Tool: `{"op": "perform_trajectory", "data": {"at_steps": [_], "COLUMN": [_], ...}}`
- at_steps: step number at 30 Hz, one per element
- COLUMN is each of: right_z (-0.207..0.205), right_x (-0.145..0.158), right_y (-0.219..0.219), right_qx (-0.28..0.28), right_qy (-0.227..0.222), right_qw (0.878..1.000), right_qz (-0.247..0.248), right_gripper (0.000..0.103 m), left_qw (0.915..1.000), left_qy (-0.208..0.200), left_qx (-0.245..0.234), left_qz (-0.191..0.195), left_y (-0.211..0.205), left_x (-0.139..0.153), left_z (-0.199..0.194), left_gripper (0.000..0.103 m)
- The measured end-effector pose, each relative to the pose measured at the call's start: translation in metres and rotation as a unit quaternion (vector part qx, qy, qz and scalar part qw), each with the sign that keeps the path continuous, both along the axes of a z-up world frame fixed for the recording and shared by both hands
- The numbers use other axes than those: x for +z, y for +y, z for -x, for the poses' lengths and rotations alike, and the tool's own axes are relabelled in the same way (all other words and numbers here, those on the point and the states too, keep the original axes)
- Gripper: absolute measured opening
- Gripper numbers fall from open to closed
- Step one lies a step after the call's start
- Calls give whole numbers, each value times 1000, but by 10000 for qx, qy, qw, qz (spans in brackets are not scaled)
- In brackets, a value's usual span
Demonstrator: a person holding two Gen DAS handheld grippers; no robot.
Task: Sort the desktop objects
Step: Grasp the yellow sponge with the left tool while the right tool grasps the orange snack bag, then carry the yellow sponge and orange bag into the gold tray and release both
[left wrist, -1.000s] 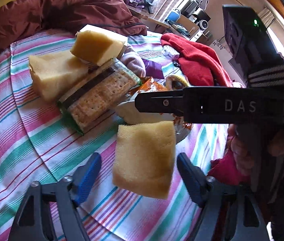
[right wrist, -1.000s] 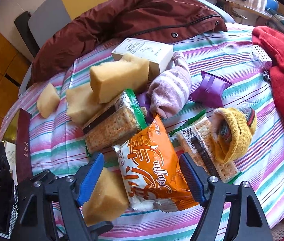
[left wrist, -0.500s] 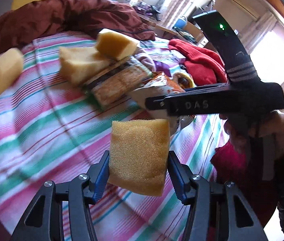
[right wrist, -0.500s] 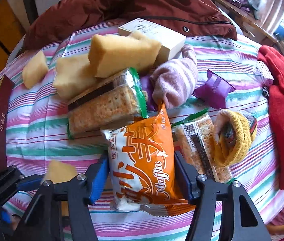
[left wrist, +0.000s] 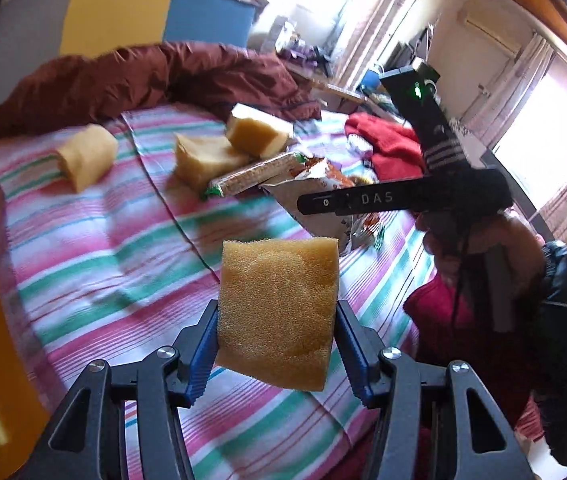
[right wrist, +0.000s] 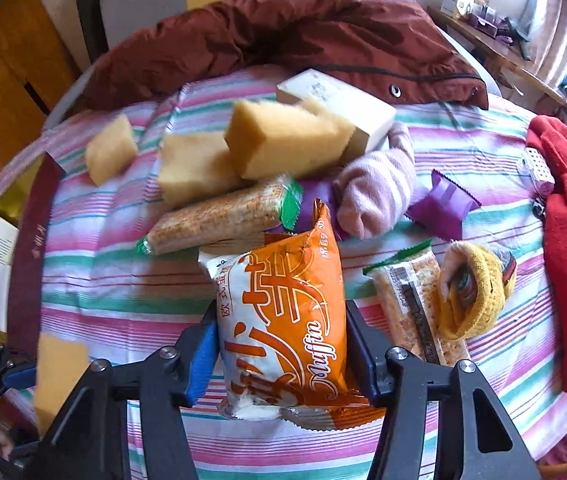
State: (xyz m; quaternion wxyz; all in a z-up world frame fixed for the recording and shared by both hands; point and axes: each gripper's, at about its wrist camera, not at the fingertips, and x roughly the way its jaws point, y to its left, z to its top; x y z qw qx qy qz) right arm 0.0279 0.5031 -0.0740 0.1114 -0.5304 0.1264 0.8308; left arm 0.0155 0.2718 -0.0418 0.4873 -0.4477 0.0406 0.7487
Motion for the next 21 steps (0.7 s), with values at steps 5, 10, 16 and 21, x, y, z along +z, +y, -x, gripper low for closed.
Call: {"op": "perform_trajectory", "data": {"at_steps": [5, 10, 16, 21], "right_z": [-1, -1, 3, 6], "right_x": [20, 26, 28, 43], "right_y": [-17, -37, -56, -81], "right_qx": [400, 740, 953, 1153], "right_qy": [606, 722, 618, 936], "right_qw": [9971, 9941, 9928, 9853], "right_qz": [232, 330, 392, 843], "right_gripper": [58, 58, 58, 58], "left_qw": [9993, 9968, 9911, 9849], "left_qy": [193, 238, 237, 196], "left_qx": [282, 744, 1276, 1690], "left_qz": [-172, -187, -281, -333], "left_y": [-27, -60, -106, -142], "left_x": [22, 27, 31, 29], "left_z": [-1, 6, 17, 28], "left_gripper": [56, 56, 56, 56]}}
